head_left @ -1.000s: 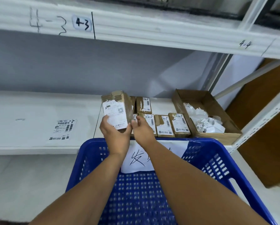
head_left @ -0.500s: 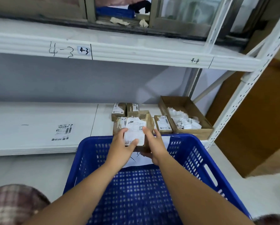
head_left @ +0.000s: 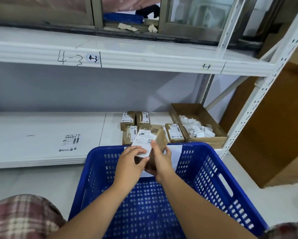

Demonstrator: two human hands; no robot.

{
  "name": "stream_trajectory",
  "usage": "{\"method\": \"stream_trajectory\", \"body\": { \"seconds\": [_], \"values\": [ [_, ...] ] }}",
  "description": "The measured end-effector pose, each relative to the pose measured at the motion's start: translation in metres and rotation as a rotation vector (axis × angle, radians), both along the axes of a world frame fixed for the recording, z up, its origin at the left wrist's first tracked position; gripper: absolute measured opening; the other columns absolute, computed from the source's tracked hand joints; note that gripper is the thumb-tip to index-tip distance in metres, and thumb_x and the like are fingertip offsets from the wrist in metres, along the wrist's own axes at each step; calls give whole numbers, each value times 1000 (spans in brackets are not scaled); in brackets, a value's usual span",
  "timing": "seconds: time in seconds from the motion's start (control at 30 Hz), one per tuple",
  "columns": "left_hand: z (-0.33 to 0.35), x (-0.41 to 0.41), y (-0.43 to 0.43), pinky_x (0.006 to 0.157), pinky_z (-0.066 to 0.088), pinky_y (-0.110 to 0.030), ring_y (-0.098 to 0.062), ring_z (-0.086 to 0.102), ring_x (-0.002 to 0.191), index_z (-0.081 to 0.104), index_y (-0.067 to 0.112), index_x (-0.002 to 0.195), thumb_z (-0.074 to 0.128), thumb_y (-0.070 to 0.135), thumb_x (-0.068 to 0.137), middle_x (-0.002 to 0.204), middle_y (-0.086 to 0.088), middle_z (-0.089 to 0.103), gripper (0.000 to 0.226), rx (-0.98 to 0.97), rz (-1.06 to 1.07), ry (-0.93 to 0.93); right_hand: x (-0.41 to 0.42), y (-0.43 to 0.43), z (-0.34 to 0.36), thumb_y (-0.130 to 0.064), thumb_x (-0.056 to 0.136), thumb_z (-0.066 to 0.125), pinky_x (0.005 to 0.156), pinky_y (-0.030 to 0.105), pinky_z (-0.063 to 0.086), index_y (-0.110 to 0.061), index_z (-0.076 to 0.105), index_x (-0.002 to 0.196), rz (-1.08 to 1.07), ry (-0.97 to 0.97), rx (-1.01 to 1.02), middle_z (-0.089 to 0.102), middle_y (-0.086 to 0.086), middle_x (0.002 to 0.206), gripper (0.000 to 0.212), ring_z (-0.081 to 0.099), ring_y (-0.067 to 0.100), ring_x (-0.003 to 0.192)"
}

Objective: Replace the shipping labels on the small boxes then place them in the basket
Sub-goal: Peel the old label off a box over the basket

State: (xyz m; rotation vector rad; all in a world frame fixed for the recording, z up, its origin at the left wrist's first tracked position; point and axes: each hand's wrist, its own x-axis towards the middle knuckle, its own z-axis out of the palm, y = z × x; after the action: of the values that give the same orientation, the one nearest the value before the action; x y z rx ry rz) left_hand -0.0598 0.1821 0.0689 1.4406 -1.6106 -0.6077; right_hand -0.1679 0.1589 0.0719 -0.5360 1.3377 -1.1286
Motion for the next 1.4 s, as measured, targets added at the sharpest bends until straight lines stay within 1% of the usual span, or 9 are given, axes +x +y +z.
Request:
{"method": "stream_trajectory", "body": {
  "seconds": [0.07,0.2,0.37,0.63,0.73,0.8,1.03,1.2,1.4],
  "values": [
    [1,-2,-2,79,35,0,6,51,93,68,24,93,69,13,83,100,21,53,14,19,-1,43,1,-2,-3,-50,83,69,64,36,60,-37,21,148,-35,-10,-5,52,3,132,82,64,25,97],
    [3,-5,-7,74,34,1,6,53,90,67,24,78,70,8,81,95,18,56,16,93,10,170,1,-7,-12,-51,80,72,78,46,59,-35,26,146,-87,-23,-2,52,3,132,82,61,24,99],
    [9,-5,-13,70,30,5,9,50,86,66,21,71,71,11,81,92,19,55,15,128,9,117,-2,-12,-14,-52,81,70,84,49,57,-34,25,147,-95,-27,15,49,4,134,82,60,28,103],
    [6,-3,-16,79,35,-12,-9,53,101,71,17,71,71,9,81,109,4,52,13,276,-34,150,-6,-9,-19,-53,78,71,69,36,57,-39,24,145,-56,109,-40,47,1,136,83,62,28,106],
    [11,-3,-15,64,38,-3,-8,57,88,72,8,75,67,4,84,93,4,58,11,338,-51,281,-9,-7,-18,-54,75,72,64,34,55,-42,24,144,-38,111,-67,48,-1,135,85,63,30,106],
    [14,-1,-14,62,42,-10,-10,60,83,69,11,76,62,6,88,84,4,64,14,399,-60,346,-11,-4,-15,-50,79,72,64,32,54,-41,25,144,0,122,-101,48,-3,133,81,62,24,106],
    [14,0,-8,59,35,-13,-11,50,78,51,17,81,49,11,95,86,5,54,16,106,-20,-75,-7,-2,-11,-55,80,69,73,37,59,-40,29,144,91,115,-117,52,1,134,76,67,25,102],
    [18,2,-7,63,36,-16,-13,51,79,49,17,84,49,12,96,85,4,55,13,-43,6,-104,-5,5,-14,-61,67,69,92,43,55,-44,24,143,263,70,-203,51,2,137,90,64,18,106],
    [22,1,-8,68,46,-29,-14,56,81,52,16,87,49,15,97,92,2,62,10,-30,7,-157,-13,7,-17,-39,81,75,83,39,59,-53,28,127,272,-21,-172,55,6,134,67,62,21,110]
  ]
}}
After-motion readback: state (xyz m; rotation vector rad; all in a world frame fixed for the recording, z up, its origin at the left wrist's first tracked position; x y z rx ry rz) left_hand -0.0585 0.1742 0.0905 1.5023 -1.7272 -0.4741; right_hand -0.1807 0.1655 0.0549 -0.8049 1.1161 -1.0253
